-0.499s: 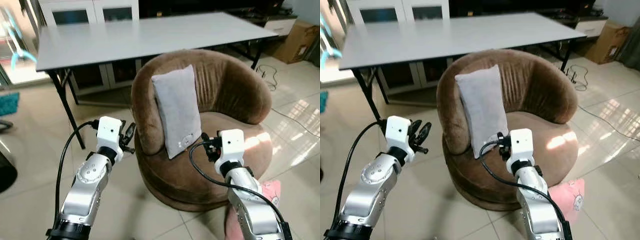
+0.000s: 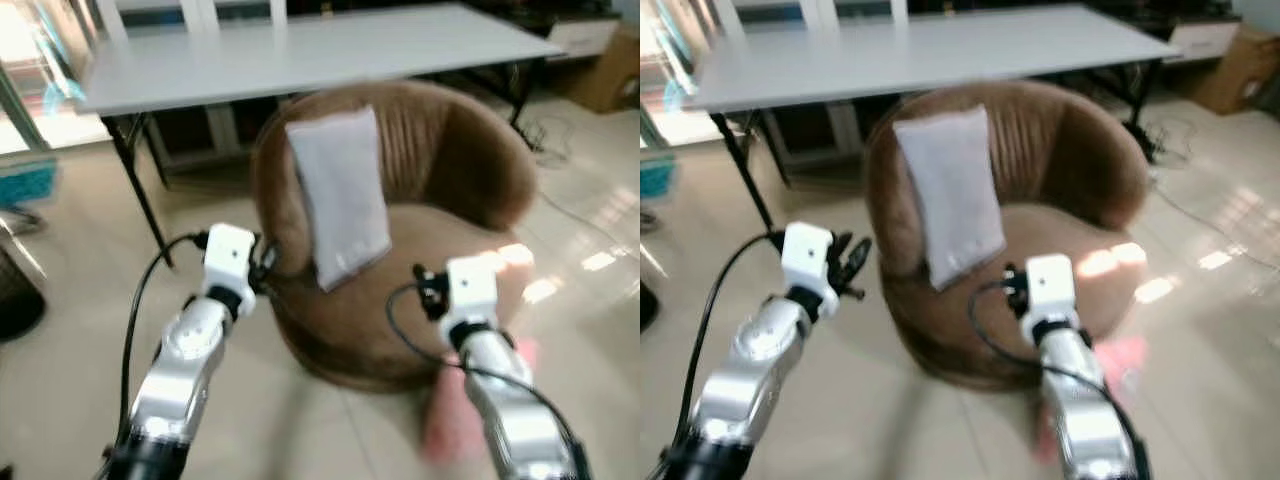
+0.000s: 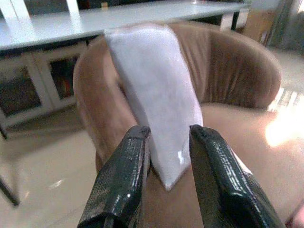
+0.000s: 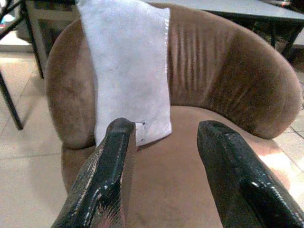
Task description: Move the pillow to the sofa from floor
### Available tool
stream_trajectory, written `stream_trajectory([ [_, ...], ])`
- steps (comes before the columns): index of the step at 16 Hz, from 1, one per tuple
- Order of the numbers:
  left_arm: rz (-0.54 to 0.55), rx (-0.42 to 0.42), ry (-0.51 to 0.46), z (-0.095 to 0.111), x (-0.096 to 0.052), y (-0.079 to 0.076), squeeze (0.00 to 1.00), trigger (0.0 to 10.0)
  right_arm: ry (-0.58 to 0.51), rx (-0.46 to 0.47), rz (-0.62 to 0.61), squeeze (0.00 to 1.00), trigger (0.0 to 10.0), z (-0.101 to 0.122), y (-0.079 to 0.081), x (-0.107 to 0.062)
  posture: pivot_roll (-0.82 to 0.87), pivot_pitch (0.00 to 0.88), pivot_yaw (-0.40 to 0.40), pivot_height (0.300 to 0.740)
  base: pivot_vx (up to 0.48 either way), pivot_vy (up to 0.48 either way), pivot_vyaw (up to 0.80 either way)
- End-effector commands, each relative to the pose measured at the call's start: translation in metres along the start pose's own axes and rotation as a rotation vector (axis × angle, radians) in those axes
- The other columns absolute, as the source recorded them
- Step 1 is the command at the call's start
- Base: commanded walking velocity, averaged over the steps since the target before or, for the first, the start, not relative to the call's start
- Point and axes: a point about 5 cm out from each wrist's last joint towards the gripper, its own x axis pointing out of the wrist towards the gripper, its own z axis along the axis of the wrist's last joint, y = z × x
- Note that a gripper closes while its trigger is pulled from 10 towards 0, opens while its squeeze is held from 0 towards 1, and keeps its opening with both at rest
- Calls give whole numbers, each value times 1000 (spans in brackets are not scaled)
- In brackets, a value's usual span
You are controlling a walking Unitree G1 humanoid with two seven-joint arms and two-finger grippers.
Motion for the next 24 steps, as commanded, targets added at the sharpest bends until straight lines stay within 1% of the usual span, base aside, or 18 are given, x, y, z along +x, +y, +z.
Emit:
stream_trajectory([
  [1, 6, 13, -24, 7, 3, 1, 0, 10000, -19, -12, 3, 0, 10000, 4, -2, 1, -38, 0, 20, 740, 0, -480, 494],
  [4, 16, 25, -24, 7, 5, 3, 0, 10000, -18, -18, 15, 0, 10000, 4, 1, 3, -32, 0, 19, 740, 0, -480, 800],
  [16, 2, 51, -24, 7, 8, 2, 0, 10000, -15, -27, 8, 0, 10000, 2, 0, 4, -38, 0, 27, 740, 0, -480, 779],
  [17, 2, 51, -24, 7, 8, 3, 0, 10000, -11, -1, -1, 0, 10000, 1, -1, 4, -38, 0, 28, 740, 0, -480, 0],
  [20, 4, 55, -23, 7, 8, 5, 0, 10000, 0, -8, 27, 0, 10000, -2, 2, 3, -41, 0, 31, 740, 0, -480, 0],
  [24, 9, 60, -26, 7, 9, 7, 0, 10000, 2, -5, 35, 0, 10000, -3, 3, 3, -41, 0, 31, 740, 0, -480, 0],
])
